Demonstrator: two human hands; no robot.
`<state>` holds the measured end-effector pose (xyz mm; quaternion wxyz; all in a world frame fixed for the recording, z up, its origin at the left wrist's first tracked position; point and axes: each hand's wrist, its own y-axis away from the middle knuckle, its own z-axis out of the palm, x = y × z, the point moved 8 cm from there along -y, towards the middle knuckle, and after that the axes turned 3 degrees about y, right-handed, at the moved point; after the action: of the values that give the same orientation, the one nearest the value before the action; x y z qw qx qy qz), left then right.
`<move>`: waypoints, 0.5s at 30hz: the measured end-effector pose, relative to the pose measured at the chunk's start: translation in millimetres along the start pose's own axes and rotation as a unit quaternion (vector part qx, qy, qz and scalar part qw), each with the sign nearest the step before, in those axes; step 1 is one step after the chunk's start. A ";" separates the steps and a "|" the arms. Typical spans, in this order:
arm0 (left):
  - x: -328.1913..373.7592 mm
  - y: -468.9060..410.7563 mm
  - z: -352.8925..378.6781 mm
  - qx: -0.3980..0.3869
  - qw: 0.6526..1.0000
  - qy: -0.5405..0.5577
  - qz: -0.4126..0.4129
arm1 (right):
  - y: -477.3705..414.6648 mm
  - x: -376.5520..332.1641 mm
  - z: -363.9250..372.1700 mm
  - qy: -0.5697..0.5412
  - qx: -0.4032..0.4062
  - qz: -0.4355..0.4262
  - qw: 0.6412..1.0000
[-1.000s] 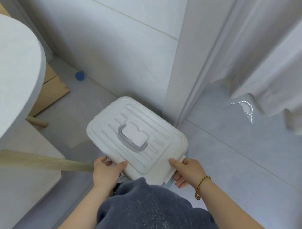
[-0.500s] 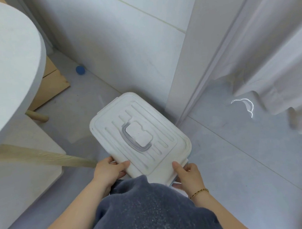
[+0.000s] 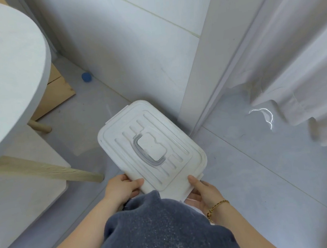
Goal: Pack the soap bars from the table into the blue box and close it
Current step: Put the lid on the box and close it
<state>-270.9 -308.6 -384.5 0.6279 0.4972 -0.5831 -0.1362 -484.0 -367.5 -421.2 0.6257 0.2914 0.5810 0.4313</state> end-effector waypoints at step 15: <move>21.6 -0.9 -11.2 0.098 0.965 -0.185 0.161 | 3.4 3.3 -8.0 -0.004 0.068 -0.034 0.997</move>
<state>-254.7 -320.1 -370.3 0.4710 0.4222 -0.7718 -0.0652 -492.6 -364.1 -421.0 0.6212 0.3148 0.6159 0.3684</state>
